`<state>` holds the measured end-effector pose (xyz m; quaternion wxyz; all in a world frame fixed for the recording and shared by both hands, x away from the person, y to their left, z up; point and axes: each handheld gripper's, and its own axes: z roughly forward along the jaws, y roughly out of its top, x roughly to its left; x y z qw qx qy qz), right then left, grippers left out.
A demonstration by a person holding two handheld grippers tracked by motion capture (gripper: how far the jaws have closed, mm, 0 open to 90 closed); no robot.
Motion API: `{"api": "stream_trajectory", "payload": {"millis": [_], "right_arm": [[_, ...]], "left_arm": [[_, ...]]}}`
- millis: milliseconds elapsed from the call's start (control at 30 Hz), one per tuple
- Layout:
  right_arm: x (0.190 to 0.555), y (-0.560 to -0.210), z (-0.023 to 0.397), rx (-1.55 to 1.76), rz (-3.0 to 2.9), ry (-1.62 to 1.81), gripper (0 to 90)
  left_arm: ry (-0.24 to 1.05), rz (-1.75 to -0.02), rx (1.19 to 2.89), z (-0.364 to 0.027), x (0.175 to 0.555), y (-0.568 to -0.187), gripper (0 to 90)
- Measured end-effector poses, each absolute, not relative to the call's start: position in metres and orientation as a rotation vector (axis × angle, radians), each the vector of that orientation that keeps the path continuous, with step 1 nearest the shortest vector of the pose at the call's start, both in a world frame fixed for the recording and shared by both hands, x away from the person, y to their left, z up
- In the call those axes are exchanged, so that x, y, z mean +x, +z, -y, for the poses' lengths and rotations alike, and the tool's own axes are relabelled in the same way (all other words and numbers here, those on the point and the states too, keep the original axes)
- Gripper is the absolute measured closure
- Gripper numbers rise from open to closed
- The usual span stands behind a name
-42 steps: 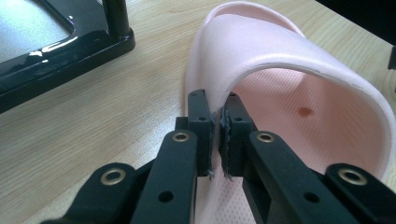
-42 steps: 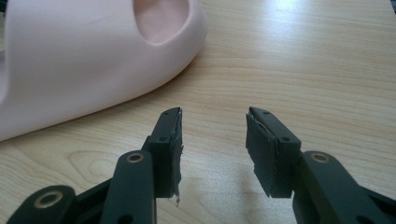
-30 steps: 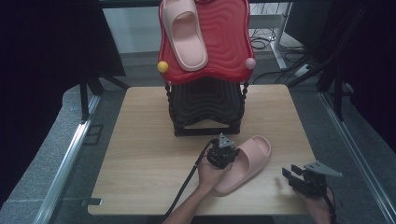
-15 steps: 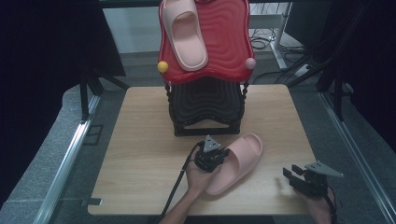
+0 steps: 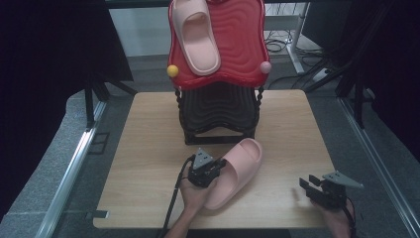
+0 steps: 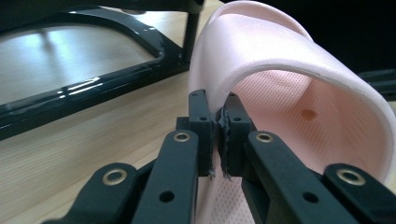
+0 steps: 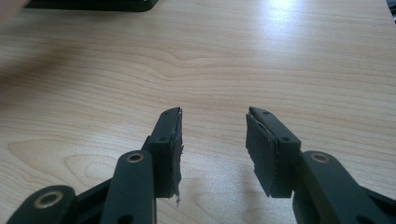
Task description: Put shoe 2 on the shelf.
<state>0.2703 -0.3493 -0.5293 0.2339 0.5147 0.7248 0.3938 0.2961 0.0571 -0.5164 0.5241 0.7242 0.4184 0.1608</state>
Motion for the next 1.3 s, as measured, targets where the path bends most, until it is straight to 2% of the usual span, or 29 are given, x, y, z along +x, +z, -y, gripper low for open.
{"api": "stream_trajectory", "payload": {"millis": [500,1300], "right_arm": [[0.271,-0.530,0.347,1.420,-1.976,1.083,56.0],[0.270,-0.529,0.349,1.429,-1.961,1.091,55.9]], "left_arm": [[0.498,-1.045,1.560,-0.094,0.283,-0.503,85.5],[0.590,-0.936,1.394,-0.085,0.293,-0.424,85.5]]}}
